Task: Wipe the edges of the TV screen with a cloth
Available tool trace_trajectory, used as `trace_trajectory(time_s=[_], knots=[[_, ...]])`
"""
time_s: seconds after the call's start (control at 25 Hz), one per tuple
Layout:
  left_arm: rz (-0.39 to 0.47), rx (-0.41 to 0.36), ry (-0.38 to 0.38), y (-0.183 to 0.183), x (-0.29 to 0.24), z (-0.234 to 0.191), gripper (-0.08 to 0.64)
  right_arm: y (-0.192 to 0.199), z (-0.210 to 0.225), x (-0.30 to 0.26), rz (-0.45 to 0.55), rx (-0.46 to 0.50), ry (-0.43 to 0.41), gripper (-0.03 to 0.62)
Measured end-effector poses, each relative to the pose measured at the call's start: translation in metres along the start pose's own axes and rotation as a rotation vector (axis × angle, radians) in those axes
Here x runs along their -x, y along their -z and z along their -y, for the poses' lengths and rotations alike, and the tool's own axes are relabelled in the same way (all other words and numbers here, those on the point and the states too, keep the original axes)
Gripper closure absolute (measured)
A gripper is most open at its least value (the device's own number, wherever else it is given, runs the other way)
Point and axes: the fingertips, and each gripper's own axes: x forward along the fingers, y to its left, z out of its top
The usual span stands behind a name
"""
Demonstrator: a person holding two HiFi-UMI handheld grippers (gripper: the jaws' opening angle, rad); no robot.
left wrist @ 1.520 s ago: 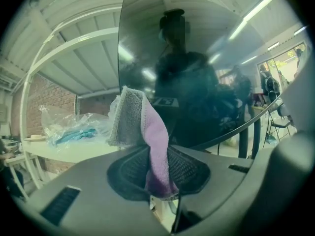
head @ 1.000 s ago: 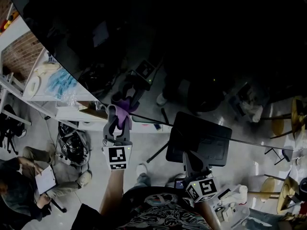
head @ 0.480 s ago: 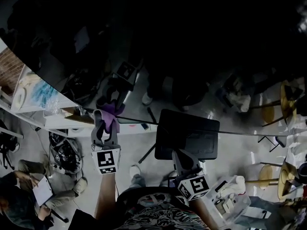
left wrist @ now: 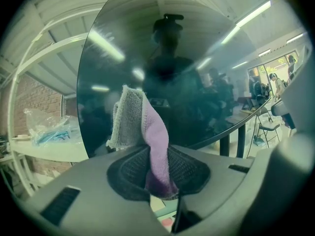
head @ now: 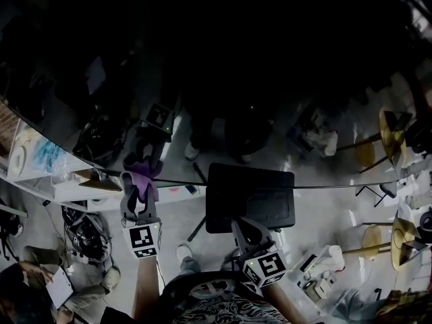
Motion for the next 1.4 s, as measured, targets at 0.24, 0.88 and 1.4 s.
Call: trace_trajectory(time_s=[0.24,0.88,1.4], knots=[[-0.007,-0.012,0.020,-0.004,0.001,0.020,0.460,-0.002,0.010,0.009,0.017,-0.002,0.002,0.562],[-0.014,-0.019,-0.001,-0.022,-0.001,0.076,0.460,-0.011,0.066,0.039,0.049,0.002,-0.013,0.563],[-0.045,-0.015,0.011,-0.020,-0.007,0.098,0.460,-0.015,0.093,0.034,0.088,0.018,0.013,0.561]])
